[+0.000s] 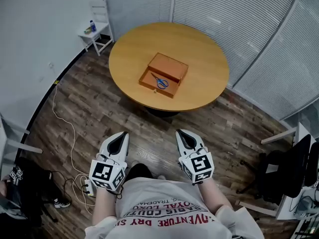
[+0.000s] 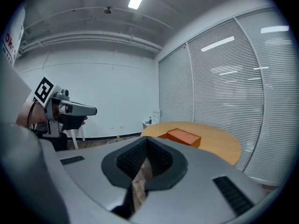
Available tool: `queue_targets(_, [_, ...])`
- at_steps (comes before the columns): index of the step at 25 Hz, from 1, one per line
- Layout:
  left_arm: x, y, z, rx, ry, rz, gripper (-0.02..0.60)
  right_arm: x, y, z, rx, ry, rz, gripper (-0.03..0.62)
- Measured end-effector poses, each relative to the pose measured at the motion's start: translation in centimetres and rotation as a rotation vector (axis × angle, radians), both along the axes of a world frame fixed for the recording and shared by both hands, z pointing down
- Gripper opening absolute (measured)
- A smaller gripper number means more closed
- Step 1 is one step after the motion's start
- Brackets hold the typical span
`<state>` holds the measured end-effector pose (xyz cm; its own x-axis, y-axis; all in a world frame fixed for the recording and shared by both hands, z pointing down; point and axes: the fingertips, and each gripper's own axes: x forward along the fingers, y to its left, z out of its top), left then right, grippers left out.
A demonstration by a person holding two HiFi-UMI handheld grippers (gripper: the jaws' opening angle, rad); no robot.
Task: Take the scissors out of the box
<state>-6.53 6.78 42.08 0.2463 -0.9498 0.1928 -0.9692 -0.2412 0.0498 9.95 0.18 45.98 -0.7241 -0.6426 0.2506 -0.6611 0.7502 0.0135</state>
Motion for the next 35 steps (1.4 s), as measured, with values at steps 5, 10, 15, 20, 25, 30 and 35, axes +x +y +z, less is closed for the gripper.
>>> queue_targets(5, [-2.3,-5.4,0.9,-0.008,0.006,0.034,0.008,-1.9,-4.6,1.2,-0.019,0.009,0.037,0.008])
queue_targets(10, [-4.6,-13.0,1.1,-0.006,0.012,0.126,0.008,-4.4,-10.6,1.4,-0.028,0.020,0.105,0.008])
queue_targets(15, [-7.6,-20.5,0.3,0.001,0.020,0.225,0.008,-8.1,-16.5,0.5,-0.029,0.022,0.148,0.008])
queue_targets(20, [-10.5,-27.3,0.6,-0.016,0.019,0.337,0.008,-11.7,-22.0,0.9,-0.068,0.027,0.212,0.008])
queue_targets(25, [-12.2,-32.6,1.6,-0.037,0.020,0.439,0.008,-13.9,-26.2,3.6,-0.155,0.072,0.265,0.008])
queue_targets(30, [-13.3,-36.0,3.0,-0.052,0.046,0.494,0.008,-14.7,-28.9,6.7,-0.240,0.147,0.302,0.008])
queue_targets(35, [-13.0,-38.6,5.4,-0.066,0.068,0.524,0.008,-14.4,-31.0,11.0,-0.319,0.268,0.294,0.008])
